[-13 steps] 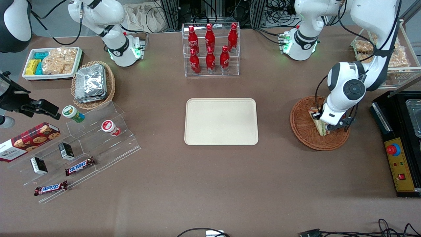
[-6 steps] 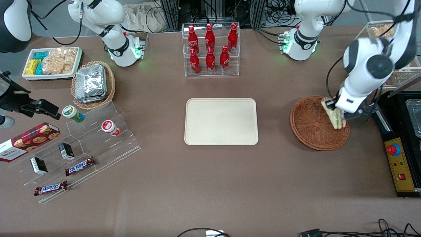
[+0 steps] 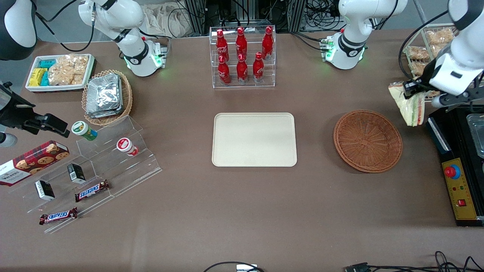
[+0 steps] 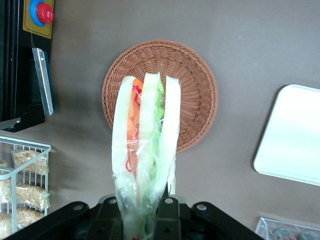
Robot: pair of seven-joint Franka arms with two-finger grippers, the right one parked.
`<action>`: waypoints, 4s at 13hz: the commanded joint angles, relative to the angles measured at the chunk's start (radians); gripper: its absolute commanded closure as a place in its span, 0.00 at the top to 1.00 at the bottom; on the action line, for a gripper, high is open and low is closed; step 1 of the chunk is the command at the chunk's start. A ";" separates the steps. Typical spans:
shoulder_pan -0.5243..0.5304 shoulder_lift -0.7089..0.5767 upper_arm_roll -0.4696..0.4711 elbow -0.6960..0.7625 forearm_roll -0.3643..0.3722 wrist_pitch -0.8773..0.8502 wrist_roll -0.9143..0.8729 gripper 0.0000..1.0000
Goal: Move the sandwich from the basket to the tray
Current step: 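Lift the sandwich up out of the basket with the left gripper, then carry the held sandwich over to the cream tray, then lower the sandwich onto the tray and open the left gripper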
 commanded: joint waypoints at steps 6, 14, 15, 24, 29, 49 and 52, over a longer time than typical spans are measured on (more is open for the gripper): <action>-0.039 0.078 -0.111 0.185 -0.025 -0.083 -0.091 0.23; -0.035 0.356 -0.480 0.368 -0.022 -0.076 -0.402 0.23; -0.039 0.398 -0.534 0.378 -0.011 -0.072 -0.415 0.23; -0.055 0.515 -0.613 -0.109 0.071 0.538 -0.419 0.24; -0.059 0.667 -0.613 -0.111 0.277 0.612 -0.531 0.22; -0.052 0.695 -0.608 -0.085 0.264 0.635 -0.616 1.00; -0.051 0.577 -0.608 0.036 0.207 0.396 -0.607 1.00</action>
